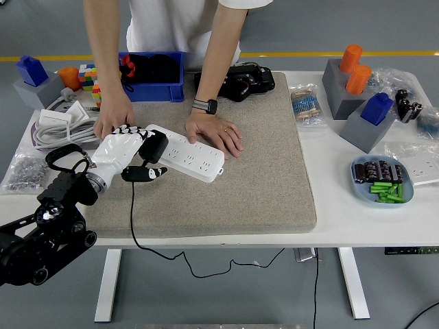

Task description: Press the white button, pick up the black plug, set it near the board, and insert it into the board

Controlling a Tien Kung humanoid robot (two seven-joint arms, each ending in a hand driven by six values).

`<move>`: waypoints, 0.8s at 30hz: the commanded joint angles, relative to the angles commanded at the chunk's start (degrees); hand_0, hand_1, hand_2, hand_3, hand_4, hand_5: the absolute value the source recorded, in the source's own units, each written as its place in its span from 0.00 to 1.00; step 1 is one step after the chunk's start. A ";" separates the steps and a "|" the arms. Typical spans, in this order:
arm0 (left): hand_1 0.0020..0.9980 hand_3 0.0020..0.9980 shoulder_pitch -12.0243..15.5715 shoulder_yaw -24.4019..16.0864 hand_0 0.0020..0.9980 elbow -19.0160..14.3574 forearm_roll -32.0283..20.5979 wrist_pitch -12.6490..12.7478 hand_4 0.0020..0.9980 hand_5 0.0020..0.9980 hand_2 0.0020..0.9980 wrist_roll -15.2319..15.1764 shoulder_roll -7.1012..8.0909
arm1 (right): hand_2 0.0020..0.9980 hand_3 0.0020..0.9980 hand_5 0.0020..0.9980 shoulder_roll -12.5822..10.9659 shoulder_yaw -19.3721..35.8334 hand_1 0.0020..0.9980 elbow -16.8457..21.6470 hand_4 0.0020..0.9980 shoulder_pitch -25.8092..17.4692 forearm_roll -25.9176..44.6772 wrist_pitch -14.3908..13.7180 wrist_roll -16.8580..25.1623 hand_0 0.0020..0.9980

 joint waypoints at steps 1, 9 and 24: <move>0.95 0.81 -0.21 0.08 0.98 0.28 -0.03 -0.04 0.86 0.49 0.86 0.02 -0.14 | 0.63 0.61 0.35 -0.01 0.01 0.62 0.01 0.64 0.01 0.01 0.00 0.01 0.70; 0.94 0.81 -2.49 1.45 0.97 4.05 -1.30 -1.37 0.85 0.49 0.86 0.49 -1.47 | 0.63 0.61 0.35 0.10 0.27 0.62 0.00 0.64 0.10 0.07 0.05 -0.01 0.70; 0.94 0.82 -2.16 -1.36 0.97 3.49 -2.83 -0.43 0.85 0.50 0.87 -1.43 -1.86 | 0.63 0.61 0.35 0.17 0.89 0.62 0.07 0.64 -0.61 -0.17 0.08 -0.01 0.70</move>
